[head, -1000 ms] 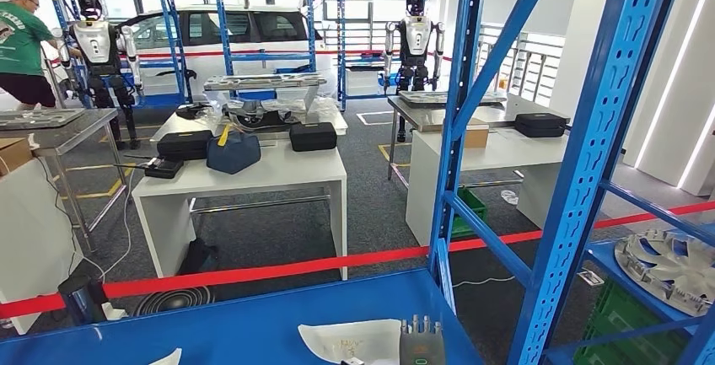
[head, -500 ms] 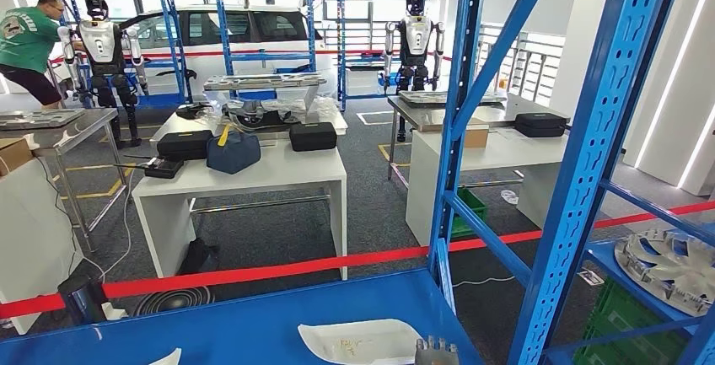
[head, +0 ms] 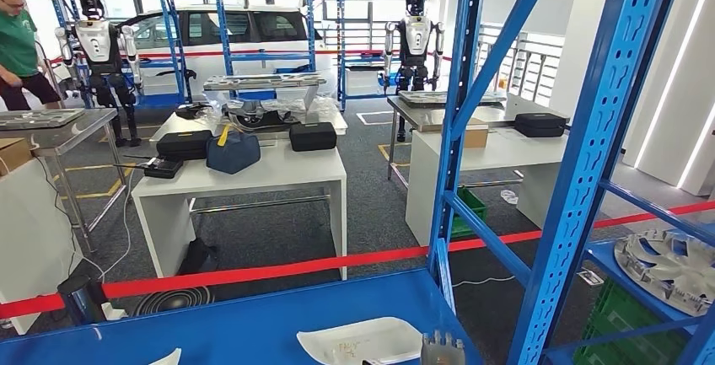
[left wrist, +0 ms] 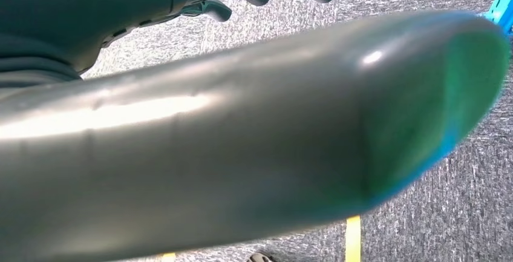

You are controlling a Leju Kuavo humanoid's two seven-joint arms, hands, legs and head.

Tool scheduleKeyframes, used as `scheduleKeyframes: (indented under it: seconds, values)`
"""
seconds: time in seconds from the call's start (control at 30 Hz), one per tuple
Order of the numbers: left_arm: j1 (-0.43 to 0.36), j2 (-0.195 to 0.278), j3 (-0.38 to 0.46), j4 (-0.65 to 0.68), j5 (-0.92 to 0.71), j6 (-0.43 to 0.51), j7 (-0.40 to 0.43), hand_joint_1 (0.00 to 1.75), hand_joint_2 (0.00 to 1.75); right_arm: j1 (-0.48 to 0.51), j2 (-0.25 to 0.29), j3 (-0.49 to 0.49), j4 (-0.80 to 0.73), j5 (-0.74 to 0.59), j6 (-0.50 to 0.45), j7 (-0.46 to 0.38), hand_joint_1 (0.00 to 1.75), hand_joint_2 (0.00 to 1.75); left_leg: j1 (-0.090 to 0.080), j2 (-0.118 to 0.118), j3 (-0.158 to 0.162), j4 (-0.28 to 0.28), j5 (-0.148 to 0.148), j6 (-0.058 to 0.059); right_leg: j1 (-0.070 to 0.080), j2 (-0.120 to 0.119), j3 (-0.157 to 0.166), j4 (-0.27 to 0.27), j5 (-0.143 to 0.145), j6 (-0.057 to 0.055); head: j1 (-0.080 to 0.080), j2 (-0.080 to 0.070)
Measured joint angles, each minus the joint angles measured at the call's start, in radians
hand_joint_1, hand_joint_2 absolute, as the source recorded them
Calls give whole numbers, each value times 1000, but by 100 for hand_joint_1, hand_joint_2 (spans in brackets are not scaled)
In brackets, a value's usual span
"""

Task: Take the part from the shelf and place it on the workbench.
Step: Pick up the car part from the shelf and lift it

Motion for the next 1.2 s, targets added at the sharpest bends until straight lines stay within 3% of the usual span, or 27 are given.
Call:
scheduleKeyframes:
  seconds: [1.0, 1.2]
  values:
    - [-1, -5, 0, 2, -12, 1, 13, 0, 0, -85, 44, 61, -90, 54, 71, 2, 0, 175, 0, 0, 0, 0, 0, 0, 0, 0, 0, 0, 0, 0, 0, 0]
    - [0, -6, 0, 2, -19, 3, 14, 0, 0, -96, 78, 142, -77, 124, -4, 1, 0, 175, 1, 0, 0, -1, 0, 0, 1, 0, 0, 0, -1, -1, 0, 0]
